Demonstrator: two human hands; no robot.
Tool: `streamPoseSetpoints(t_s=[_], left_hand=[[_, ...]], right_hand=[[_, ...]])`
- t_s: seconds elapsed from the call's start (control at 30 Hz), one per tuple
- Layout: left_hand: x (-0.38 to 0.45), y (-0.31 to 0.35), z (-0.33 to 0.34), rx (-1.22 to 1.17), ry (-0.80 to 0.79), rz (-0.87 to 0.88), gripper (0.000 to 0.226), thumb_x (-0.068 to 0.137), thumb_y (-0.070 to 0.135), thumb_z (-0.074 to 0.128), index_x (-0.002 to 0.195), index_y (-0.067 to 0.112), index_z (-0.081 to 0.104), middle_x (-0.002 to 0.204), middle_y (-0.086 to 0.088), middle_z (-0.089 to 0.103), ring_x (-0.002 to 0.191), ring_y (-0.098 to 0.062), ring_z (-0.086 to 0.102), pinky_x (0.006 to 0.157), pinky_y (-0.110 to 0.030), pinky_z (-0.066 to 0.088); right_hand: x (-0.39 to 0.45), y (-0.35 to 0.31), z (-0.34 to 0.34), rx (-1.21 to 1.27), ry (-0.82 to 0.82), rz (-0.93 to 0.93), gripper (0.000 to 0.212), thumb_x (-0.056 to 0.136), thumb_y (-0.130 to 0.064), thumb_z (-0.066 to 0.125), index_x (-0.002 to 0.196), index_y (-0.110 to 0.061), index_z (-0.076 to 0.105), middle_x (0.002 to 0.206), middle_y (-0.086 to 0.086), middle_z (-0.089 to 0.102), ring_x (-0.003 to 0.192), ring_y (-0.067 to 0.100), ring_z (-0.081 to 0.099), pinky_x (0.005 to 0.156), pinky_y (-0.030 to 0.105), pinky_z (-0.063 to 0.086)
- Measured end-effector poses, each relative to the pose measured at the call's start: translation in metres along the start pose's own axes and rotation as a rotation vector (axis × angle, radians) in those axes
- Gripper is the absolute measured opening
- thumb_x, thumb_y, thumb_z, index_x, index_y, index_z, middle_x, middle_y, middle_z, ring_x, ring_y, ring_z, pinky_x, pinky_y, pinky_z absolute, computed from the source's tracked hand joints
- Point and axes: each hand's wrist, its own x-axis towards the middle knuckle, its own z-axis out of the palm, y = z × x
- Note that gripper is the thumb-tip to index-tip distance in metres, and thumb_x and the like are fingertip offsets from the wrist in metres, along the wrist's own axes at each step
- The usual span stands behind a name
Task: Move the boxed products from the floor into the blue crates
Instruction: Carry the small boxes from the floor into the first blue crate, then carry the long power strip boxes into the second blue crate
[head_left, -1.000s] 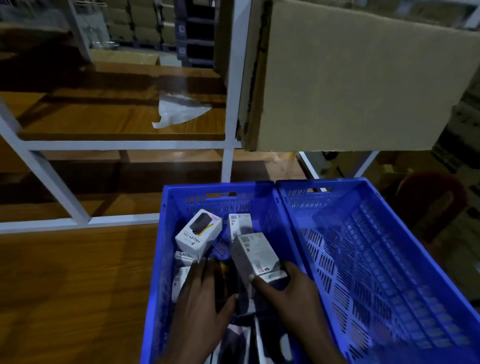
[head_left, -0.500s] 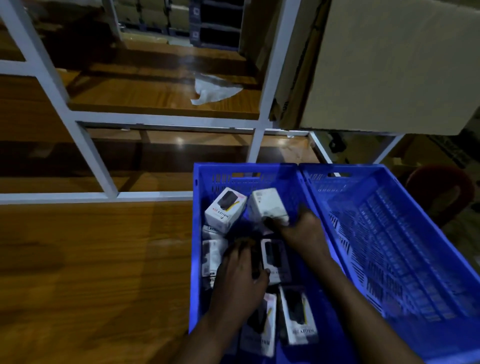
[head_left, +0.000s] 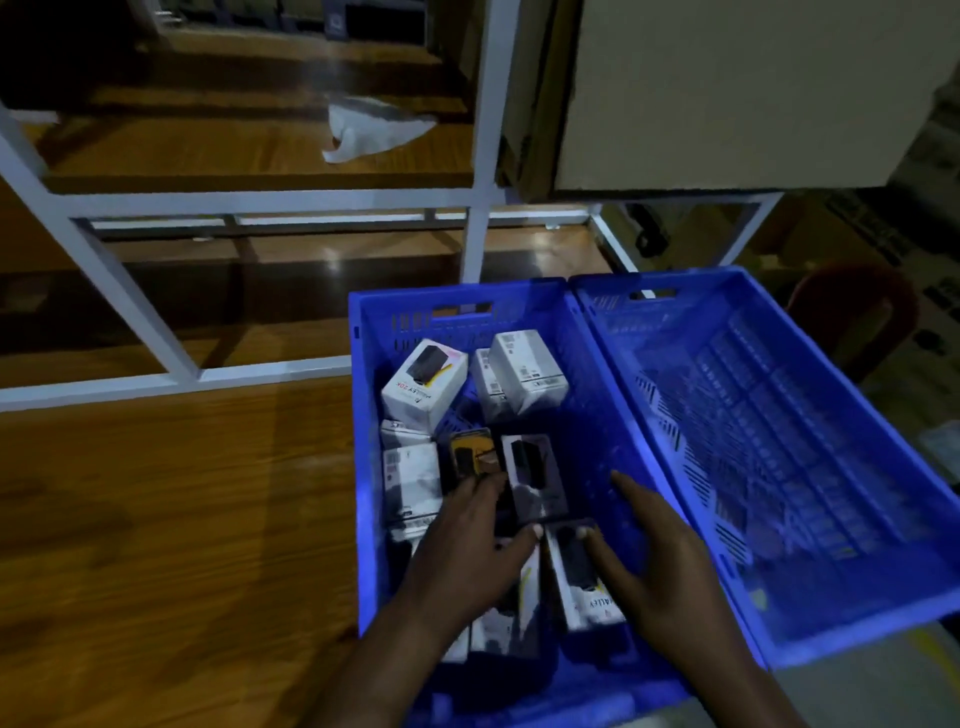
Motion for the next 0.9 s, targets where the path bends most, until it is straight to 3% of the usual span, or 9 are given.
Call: streamPoseSetpoints(t_s=[0.1,0.17,0.33,0.47,0.67,0.73,0.83,0.9], left_hand=[[-0.005,0.005,0.005,0.017,-0.043,0.041,0.067,0.093,0.060,0.059,0.152,0.035,0.041,0.159,0.016,0.036,0.144,-0.008,0.040,0.114,-0.033,0.042],[-0.013,0.015,0.009,0.077,-0.035,0.083,0.066,0.095,0.057,0.060,0.154,0.035,0.040,0.162,0.017,0.031,0.146,-0.009,0.036,0.114,-0.028,0.039],[-0.053,0.059,0.029,0.094,0.082,0.221,0.059,0.092,0.052,0.064,0.146,0.032,0.051,0.143,0.012,0.056,0.131,-0.007,0.051,0.103,-0.011,0.039],[-0.095,0.104,0.066,0.063,0.040,0.322,0.051,0.094,0.048,0.063,0.143,0.035,0.052,0.136,0.016,0.058,0.123,-0.003,0.056,0.100,-0.027,0.049],[-0.149,0.157,0.137,0.109,-0.050,0.481,0.051,0.091,0.045,0.067,0.138,0.025,0.059,0.133,0.010,0.063,0.125,-0.008,0.058,0.106,-0.020,0.044],[-0.165,0.171,0.159,0.111,-0.082,0.528,0.050,0.091,0.042,0.069,0.137,0.030,0.057,0.132,0.013,0.062,0.123,-0.008,0.059,0.106,-0.020,0.044],[-0.193,0.193,0.196,0.146,-0.159,0.570,0.049,0.091,0.049,0.065,0.135,0.029,0.058,0.132,0.012,0.063,0.123,-0.009,0.061,0.106,-0.027,0.047],[-0.207,0.206,0.220,0.190,-0.222,0.573,0.054,0.090,0.056,0.060,0.135,0.025,0.061,0.133,0.010,0.064,0.123,-0.010,0.061,0.107,-0.026,0.045]], right_hand=[[-0.024,0.015,-0.015,0.072,0.012,-0.059,0.068,0.090,-0.063,0.059,0.147,-0.026,0.053,0.146,-0.013,0.056,0.134,0.002,0.052,0.106,0.039,0.051],[-0.038,0.027,-0.026,0.109,0.044,-0.104,0.062,0.092,-0.061,0.060,0.144,-0.027,0.056,0.145,-0.016,0.057,0.133,0.004,0.055,0.102,0.042,0.054],[-0.079,0.052,-0.055,0.047,0.200,-0.175,0.048,0.092,-0.040,0.067,0.135,-0.019,0.064,0.136,-0.007,0.065,0.122,0.013,0.065,0.094,0.043,0.057],[-0.132,0.085,-0.085,0.079,0.296,-0.127,0.045,0.089,-0.034,0.071,0.131,-0.016,0.066,0.128,-0.003,0.069,0.115,0.015,0.068,0.091,0.043,0.057],[-0.231,0.150,-0.134,0.117,0.353,0.020,0.054,0.089,-0.053,0.065,0.131,-0.020,0.067,0.129,-0.008,0.068,0.114,0.011,0.067,0.093,0.043,0.058],[-0.265,0.172,-0.149,0.116,0.345,0.086,0.056,0.089,-0.057,0.063,0.132,-0.021,0.066,0.132,-0.008,0.067,0.119,0.012,0.066,0.095,0.045,0.057],[-0.316,0.202,-0.174,0.095,0.361,0.160,0.046,0.090,-0.042,0.072,0.131,-0.021,0.068,0.131,-0.010,0.066,0.116,0.011,0.066,0.097,0.042,0.057],[-0.348,0.215,-0.191,0.062,0.322,0.217,0.044,0.091,-0.033,0.075,0.131,-0.019,0.068,0.132,-0.008,0.066,0.117,0.012,0.065,0.101,0.032,0.053]])
